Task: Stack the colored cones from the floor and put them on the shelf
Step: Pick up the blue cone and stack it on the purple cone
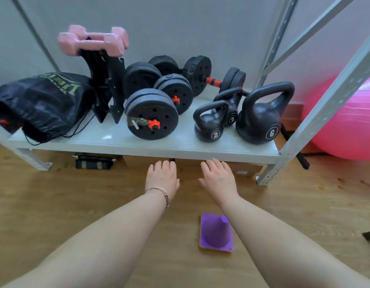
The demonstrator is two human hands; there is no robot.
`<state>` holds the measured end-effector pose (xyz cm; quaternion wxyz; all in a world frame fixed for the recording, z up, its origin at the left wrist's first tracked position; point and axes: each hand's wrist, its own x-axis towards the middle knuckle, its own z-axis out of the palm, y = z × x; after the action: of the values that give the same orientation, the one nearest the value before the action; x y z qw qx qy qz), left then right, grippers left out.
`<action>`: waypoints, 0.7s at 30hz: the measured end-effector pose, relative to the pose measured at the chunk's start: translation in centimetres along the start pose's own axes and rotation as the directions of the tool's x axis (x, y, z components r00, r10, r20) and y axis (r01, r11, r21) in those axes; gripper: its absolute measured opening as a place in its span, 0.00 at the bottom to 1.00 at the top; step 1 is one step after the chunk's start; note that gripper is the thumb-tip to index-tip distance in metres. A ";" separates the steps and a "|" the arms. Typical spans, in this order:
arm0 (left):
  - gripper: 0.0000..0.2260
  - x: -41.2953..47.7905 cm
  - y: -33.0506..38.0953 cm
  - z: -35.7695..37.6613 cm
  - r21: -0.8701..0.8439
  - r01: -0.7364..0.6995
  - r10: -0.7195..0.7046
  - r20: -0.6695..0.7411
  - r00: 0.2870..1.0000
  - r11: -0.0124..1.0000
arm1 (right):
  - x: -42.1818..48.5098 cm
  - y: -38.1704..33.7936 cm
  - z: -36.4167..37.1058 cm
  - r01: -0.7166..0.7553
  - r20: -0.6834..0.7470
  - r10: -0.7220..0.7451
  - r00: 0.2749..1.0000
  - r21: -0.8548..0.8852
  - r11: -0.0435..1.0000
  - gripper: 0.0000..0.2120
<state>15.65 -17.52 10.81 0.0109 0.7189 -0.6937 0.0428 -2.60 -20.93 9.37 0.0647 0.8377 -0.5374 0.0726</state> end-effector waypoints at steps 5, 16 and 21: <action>0.21 0.5 -5.4 -2.3 0.045 0.007 -0.006 -0.026 1.000 0.999 | 3.3 -6.1 -0.7 0.045 -0.030 -0.044 0.999 0.052 0.998 0.21; 0.24 -10.7 -19.8 3.4 0.128 0.143 -0.154 0.082 0.985 0.981 | 3.9 -17.7 1.7 0.223 0.014 -0.227 0.974 0.139 0.965 0.20; 0.25 -16.0 -23.4 6.1 0.114 0.343 -0.353 0.092 0.931 0.933 | 2.8 -21.9 3.2 0.283 0.062 -0.295 0.953 0.155 0.947 0.21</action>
<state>38.77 -1.15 4.56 -0.0544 0.8314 -0.5520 0.0336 18.61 -14.94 6.12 -0.0090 0.9122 -0.4044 0.0655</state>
